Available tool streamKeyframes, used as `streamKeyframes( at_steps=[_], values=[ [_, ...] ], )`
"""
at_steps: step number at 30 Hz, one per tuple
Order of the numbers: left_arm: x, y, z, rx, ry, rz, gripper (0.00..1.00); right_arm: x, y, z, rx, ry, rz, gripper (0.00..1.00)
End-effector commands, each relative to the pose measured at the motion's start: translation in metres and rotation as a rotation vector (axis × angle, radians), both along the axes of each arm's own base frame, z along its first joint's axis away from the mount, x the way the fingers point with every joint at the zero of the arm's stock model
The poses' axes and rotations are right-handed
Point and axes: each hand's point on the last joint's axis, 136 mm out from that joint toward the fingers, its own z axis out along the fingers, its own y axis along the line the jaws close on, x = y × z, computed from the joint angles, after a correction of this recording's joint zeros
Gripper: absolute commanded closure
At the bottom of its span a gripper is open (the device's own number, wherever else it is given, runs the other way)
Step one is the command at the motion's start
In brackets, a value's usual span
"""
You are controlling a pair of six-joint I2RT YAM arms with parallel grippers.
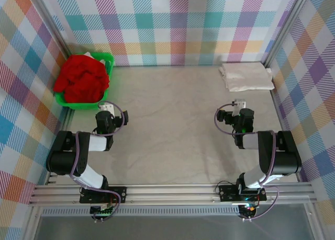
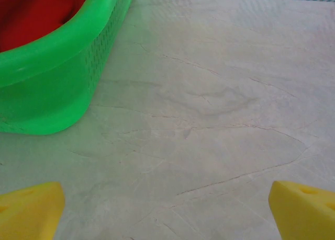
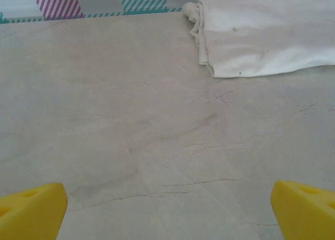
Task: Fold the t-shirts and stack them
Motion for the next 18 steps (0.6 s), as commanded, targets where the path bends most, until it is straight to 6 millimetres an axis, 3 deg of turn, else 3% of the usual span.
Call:
streamKeyframes(
  at_steps=[1, 18],
  values=[
    [0.0036, -0.0024, 0.0037, -0.007, -0.007, -0.006, 0.00, 0.0038, 0.0023, 0.0064, 0.012, -0.018, 0.015, 0.00],
    [0.0042, -0.0022, 0.0050, -0.008, -0.011, -0.006, 0.00, 0.0039, 0.0027, 0.0058, 0.015, -0.014, 0.015, 0.01]
  ],
)
